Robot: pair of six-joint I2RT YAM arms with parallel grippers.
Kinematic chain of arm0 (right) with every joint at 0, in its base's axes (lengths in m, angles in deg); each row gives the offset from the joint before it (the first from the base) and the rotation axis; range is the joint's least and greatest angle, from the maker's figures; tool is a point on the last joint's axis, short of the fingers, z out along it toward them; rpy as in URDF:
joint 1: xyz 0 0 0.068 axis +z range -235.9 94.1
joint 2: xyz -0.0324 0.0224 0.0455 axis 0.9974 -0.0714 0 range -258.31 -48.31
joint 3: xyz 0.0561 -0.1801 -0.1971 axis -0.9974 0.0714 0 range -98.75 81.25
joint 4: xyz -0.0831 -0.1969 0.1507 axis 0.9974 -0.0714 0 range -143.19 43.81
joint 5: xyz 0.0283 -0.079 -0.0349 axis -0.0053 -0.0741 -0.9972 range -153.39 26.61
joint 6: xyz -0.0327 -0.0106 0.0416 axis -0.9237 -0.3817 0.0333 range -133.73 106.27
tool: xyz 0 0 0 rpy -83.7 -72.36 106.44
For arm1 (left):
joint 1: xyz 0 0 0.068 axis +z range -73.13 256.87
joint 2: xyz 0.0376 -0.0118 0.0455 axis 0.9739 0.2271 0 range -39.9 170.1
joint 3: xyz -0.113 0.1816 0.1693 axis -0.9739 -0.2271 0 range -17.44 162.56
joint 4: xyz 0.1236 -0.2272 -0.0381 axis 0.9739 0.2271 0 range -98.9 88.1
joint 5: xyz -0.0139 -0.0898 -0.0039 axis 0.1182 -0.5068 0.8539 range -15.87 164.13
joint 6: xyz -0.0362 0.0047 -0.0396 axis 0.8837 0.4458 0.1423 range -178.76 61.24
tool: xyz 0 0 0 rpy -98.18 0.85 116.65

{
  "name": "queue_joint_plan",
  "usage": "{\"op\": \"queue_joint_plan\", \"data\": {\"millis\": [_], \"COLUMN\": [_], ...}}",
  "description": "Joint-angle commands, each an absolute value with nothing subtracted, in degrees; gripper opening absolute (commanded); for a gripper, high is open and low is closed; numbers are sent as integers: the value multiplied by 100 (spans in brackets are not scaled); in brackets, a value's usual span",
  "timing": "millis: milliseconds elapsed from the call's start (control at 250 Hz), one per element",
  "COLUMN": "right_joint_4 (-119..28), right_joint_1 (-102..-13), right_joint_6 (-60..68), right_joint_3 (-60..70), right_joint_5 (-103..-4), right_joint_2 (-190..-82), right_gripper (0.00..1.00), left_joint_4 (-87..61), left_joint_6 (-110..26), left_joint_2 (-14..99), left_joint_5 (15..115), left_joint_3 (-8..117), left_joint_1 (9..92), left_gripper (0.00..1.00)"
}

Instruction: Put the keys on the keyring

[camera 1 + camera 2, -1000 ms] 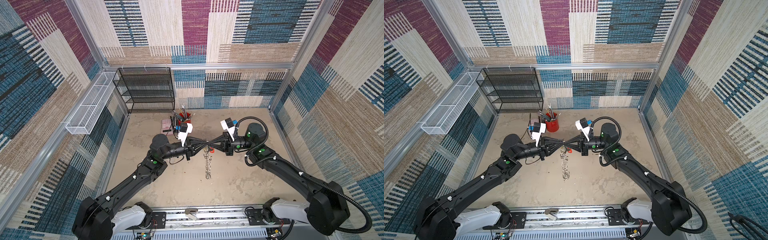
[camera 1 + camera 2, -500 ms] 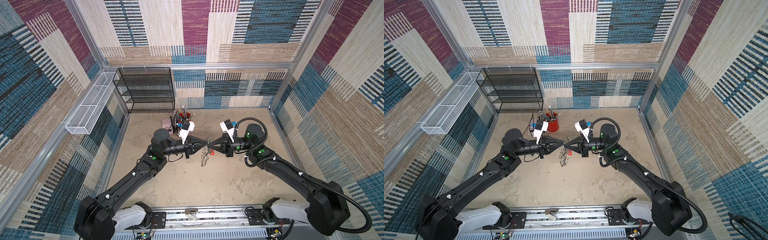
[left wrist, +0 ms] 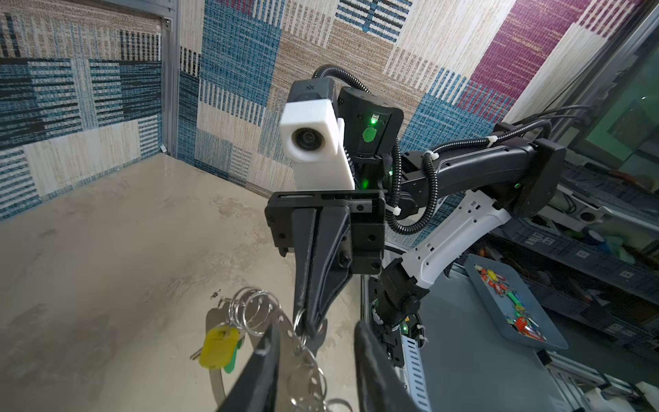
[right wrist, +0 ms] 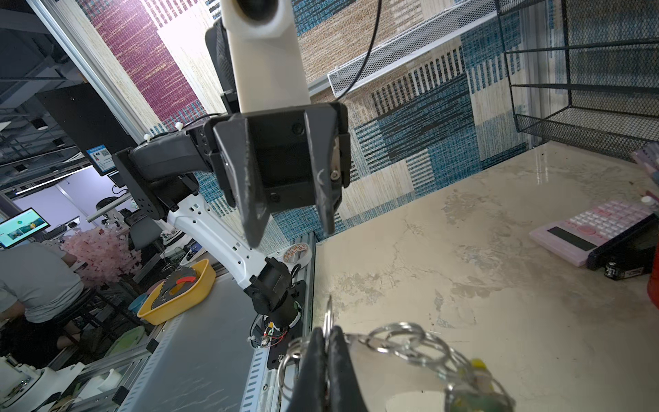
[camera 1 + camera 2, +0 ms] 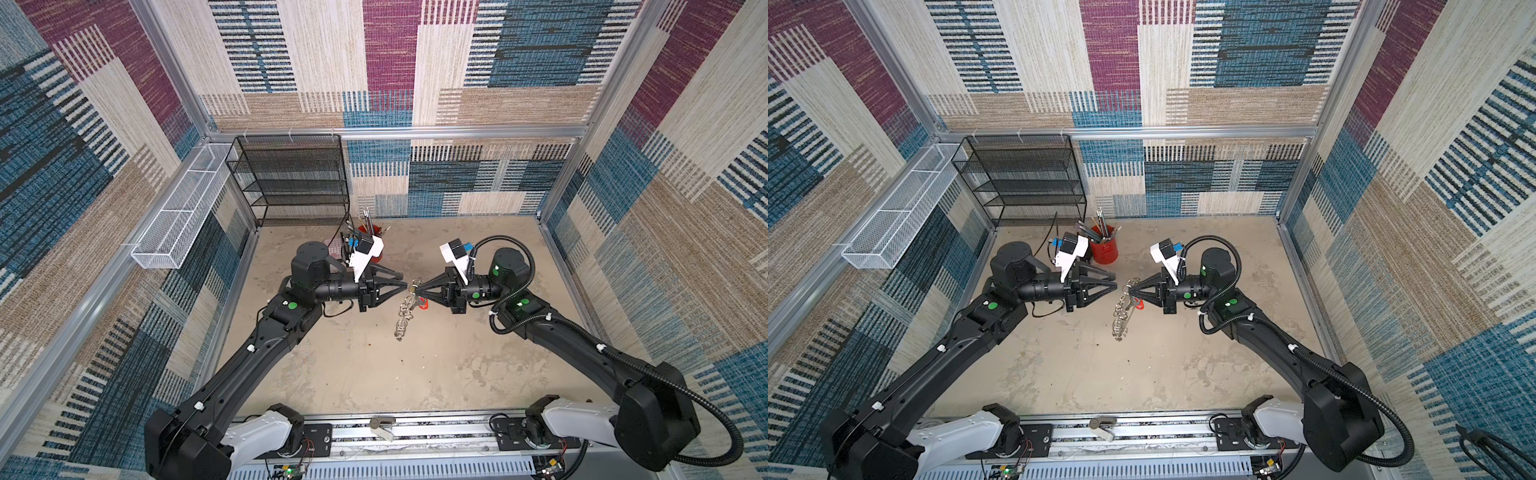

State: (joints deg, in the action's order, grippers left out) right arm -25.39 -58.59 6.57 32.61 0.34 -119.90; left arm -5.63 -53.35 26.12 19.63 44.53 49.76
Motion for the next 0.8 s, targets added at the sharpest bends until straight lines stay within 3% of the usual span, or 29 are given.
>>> {"op": "queue_joint_plan", "data": {"millis": [0,236,544,796], "right_joint_4": [-2247,-2215,-2149,-2150], "right_joint_1": [-5856,-5857,-5857,-5857], "right_joint_6": [671,667,685,672], "right_joint_3": [3223,3201,3260,3283], "right_joint_5": [161,271,333,344], "right_joint_2": [-11988,-11999,-11981,-11935], "right_gripper": [0,0,0,0], "left_joint_4": [1186,3565,4477,4652], "left_joint_6": [-7016,-8733,-9400,-9463], "left_joint_2": [2802,3687,4380,4647], "left_joint_5": [1550,1444,1999,2140], "left_joint_3": [5059,6492,7380,7677], "left_joint_1": [4982,4963,4687,4577], "left_gripper": [38,36,37,30]}}
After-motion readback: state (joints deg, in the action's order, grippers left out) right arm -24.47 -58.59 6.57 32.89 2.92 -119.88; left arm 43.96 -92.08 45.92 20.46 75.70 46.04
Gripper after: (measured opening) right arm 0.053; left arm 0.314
